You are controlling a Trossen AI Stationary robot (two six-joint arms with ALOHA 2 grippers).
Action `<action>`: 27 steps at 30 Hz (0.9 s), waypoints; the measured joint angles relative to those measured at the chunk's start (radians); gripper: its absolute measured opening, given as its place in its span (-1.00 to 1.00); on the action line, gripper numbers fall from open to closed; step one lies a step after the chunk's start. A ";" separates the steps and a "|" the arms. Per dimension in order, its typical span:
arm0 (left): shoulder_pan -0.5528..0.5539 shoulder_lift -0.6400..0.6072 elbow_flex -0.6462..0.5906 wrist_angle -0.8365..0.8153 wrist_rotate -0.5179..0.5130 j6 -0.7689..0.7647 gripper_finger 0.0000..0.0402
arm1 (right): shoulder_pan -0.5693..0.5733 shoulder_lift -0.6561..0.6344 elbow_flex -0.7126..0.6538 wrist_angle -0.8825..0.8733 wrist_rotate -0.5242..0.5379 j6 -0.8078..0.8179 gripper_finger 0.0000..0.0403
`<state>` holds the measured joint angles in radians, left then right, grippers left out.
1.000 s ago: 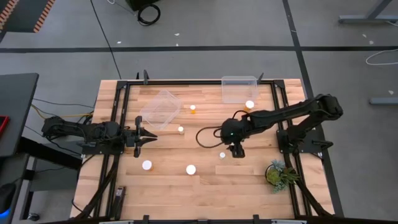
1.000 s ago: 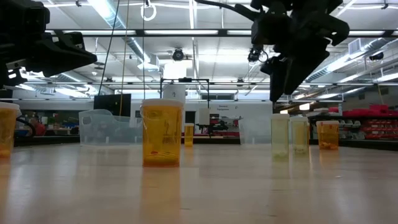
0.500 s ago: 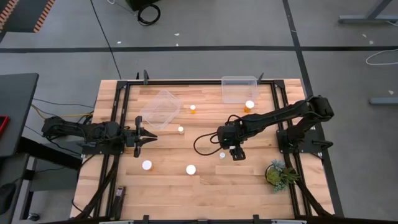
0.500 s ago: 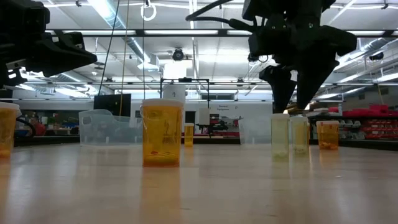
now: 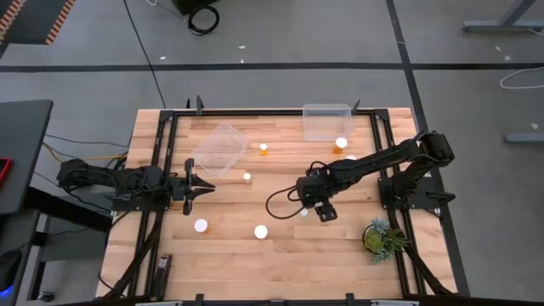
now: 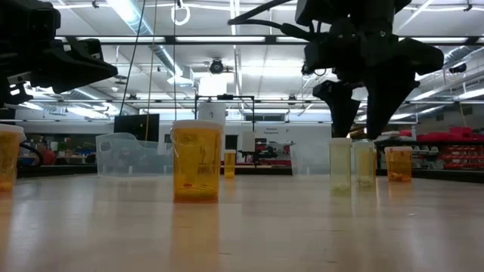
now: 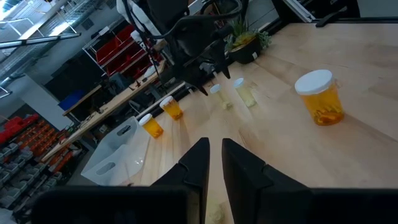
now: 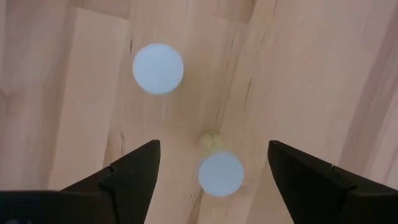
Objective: Pick and place medicine bottles into bin by pill shape (circle, oval)
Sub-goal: Put the right slim yellow pill bottle into the right transparent bin
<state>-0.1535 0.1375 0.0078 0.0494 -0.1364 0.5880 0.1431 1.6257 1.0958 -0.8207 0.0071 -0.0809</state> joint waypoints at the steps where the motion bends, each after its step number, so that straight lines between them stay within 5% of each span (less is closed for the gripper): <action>1: 0.000 0.000 0.000 0.000 0.000 0.000 -0.74 | 0.000 0.000 0.000 0.000 0.000 -0.005 0.51; 27: 0.000 0.000 0.000 0.000 0.000 0.000 -0.70 | 0.004 0.019 -0.064 0.020 0.021 -0.047 0.43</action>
<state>-0.1537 0.1373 0.0076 0.0498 -0.1364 0.5880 0.1467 1.6451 1.0315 -0.8011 0.0277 -0.1279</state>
